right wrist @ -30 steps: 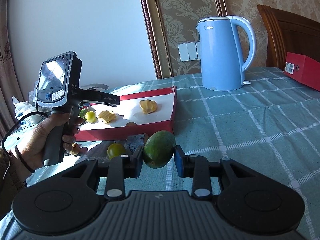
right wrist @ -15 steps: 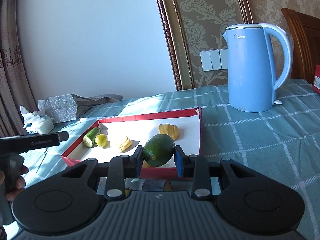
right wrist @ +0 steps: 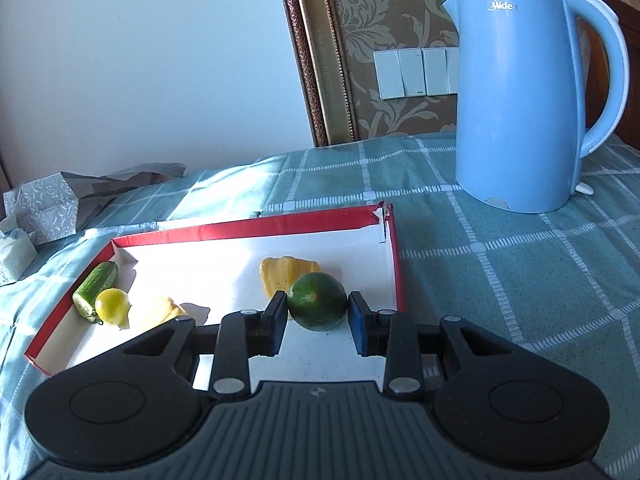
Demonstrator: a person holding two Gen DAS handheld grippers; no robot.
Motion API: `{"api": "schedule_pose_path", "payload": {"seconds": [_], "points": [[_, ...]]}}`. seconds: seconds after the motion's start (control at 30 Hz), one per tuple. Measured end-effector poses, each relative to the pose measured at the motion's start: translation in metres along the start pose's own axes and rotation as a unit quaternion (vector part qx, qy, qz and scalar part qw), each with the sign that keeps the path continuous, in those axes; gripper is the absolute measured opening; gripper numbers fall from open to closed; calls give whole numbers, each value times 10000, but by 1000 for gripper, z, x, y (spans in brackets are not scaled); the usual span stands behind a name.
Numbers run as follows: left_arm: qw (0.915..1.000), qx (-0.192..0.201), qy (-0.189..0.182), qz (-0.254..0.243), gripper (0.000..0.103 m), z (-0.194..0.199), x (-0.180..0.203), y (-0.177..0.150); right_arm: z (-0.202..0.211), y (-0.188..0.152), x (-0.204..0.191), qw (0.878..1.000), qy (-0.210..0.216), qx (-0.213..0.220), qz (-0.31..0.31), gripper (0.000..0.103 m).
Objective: Organize fruits
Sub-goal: 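Lower the yellow fruit into the tray and open the left gripper while the right releases the cucumber there, then grasp the dark cut log-shaped piece with the left gripper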
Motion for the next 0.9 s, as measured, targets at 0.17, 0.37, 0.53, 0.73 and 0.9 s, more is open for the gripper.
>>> {"api": "schedule_pose_path", "payload": {"seconds": [0.17,0.37,0.53,0.73,0.9], "points": [[10000,17,-29,-93,94,0,3,-1,11,4,5,10000,6,70,-22,53],[9990,-9,-235,-377,94,2,13,-5,79,-9,21,9961,244,717,-463,66],[9952,-305,-727,-580,93,6,31,-17,122,-46,44,9846,507,1174,-1192,66],[9921,-453,-656,-966,87,0,49,-31,114,-70,67,9665,1170,1146,-1978,66],[9898,-767,-845,-847,76,-10,54,-37,113,-74,69,9696,1100,1160,-1850,66]]}}
Point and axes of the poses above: each gripper's, at about its wrist camera, not at the fingertips, and z roughly against the way its jaws point, x to its right, y to its top, the point moved 3 cm from there along -z, roughly the way its jaws point, and after that the axes turned 9 degrees about -y, right-handed, at the moved point
